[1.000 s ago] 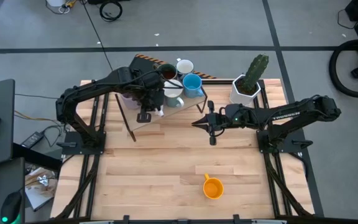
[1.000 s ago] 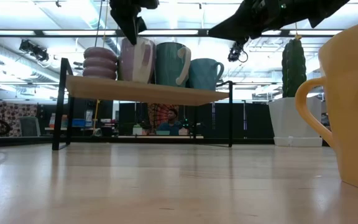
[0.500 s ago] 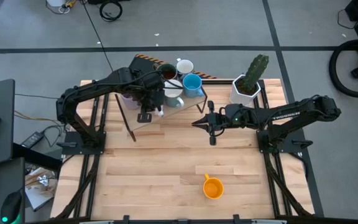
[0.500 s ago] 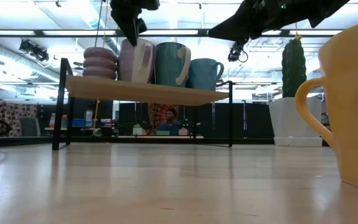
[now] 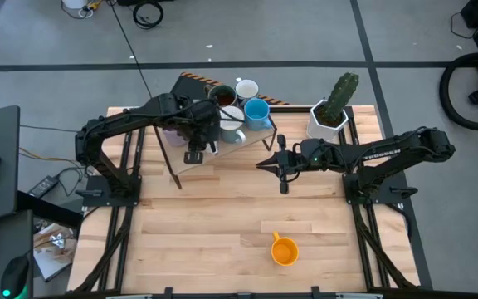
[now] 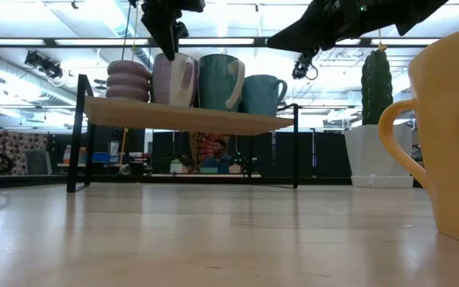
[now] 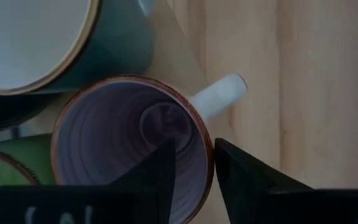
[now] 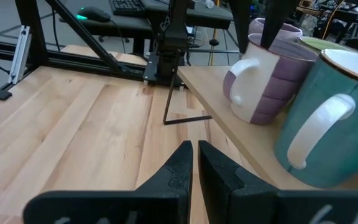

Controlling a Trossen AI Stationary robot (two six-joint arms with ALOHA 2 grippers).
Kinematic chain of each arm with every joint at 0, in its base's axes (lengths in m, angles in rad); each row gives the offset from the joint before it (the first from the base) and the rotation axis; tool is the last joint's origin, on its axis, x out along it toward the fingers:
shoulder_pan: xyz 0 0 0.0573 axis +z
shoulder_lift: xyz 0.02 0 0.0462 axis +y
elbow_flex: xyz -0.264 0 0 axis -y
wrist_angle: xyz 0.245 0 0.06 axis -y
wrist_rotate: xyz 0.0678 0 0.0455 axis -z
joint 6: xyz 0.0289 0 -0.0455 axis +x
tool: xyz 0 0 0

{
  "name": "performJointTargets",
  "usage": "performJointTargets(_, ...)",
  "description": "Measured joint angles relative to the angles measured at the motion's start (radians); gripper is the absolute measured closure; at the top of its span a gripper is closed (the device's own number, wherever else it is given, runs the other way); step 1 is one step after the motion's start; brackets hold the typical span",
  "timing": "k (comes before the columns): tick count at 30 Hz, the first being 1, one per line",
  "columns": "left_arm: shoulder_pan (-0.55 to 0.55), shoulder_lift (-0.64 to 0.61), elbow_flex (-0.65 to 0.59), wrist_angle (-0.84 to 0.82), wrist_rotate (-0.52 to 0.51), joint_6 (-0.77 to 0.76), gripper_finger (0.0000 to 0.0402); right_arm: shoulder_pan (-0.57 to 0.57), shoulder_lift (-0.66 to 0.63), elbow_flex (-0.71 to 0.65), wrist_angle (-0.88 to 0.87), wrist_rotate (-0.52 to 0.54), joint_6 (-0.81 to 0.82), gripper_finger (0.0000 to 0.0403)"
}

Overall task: Place coffee mugs
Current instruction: Put the stripe purple mug on the shelf

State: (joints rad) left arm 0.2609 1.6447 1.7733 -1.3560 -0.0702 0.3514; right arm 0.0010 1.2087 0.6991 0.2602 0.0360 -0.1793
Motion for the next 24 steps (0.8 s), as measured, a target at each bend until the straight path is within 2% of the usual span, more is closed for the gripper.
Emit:
performJointTargets(2, -0.014, 0.000, 0.000, 0.000, -0.035, -0.005, 0.0283, 0.000, 0.000, 0.000, -0.004, 0.000, 0.000, 0.0372)
performJointTargets(6, -0.031, 0.000, 0.000, -0.001, -0.039, -0.006, 0.0278, 0.000, 0.000, 0.000, -0.021, 0.000, 0.000, 0.0372)
performJointTargets(13, -0.035, -0.014, 0.000, -0.008, -0.055, -0.025, 0.0219, 0.000, 0.000, 0.000, -0.038, 0.000, -0.002, 0.0372)
performJointTargets(18, -0.055, -0.040, 0.000, -0.001, -0.159, -0.024, 0.0191, 0.000, 0.000, 0.000, -0.038, 0.000, -0.003, 0.0372)
performJointTargets(24, -0.126, -0.086, 0.001, 0.127, -0.248, -0.015, 0.0190, 0.000, 0.000, 0.000, -0.044, 0.035, -0.007, 0.0372)
